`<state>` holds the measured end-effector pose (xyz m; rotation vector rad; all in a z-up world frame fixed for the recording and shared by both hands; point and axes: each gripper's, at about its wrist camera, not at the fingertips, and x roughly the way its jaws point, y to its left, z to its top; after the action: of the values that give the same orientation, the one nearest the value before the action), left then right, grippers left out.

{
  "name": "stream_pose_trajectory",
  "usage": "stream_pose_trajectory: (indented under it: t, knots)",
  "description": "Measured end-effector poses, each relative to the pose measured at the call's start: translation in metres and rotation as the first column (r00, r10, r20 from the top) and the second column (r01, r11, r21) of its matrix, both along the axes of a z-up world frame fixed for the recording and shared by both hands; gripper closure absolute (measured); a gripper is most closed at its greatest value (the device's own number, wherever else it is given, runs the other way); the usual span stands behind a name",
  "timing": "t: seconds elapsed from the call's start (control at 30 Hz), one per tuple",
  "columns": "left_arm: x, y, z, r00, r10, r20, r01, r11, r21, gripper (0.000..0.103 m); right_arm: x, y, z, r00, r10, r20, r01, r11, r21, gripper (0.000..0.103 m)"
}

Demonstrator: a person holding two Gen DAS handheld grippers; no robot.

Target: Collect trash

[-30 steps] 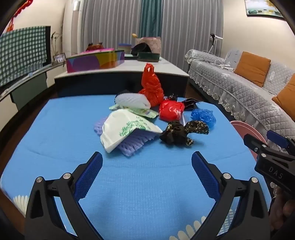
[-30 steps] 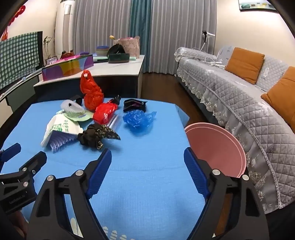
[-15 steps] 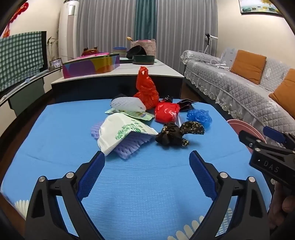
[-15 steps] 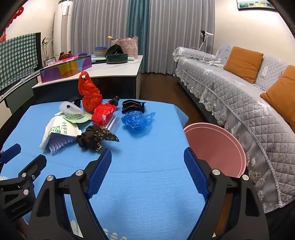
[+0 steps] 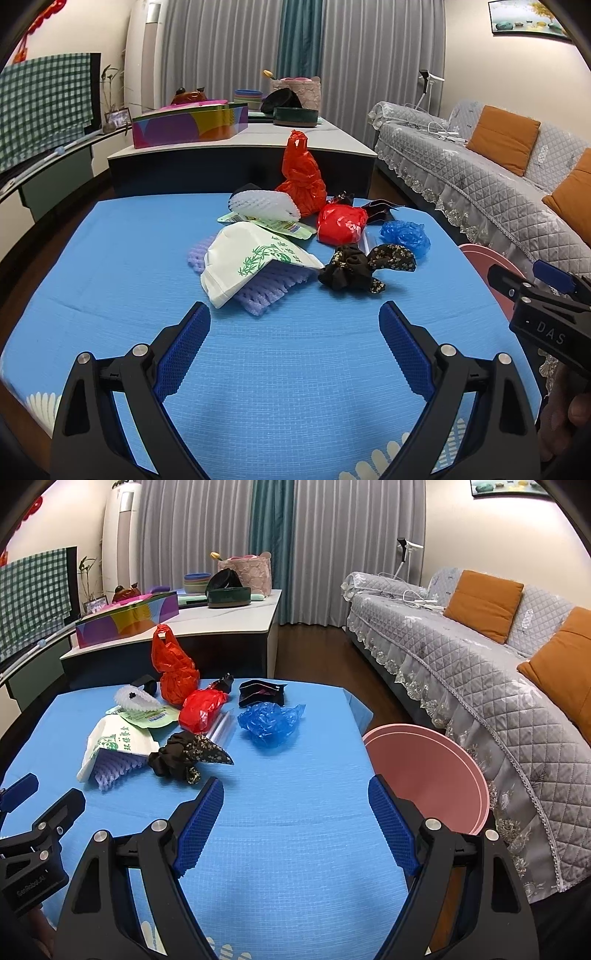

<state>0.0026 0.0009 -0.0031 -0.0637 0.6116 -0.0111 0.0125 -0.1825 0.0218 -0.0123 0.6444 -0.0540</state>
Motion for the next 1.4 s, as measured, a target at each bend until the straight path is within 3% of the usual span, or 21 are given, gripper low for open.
stream_pose_trajectory:
  t: [1.4]
  knots:
    - [-0.0006,-0.0015,0.0020,1.000,-0.012,0.009,0.012,1.000,-0.011,0.013,-0.0021,0.0006,0.0013,1.000,0.005,0.005,-0.005,1.000,0.000,0.023]
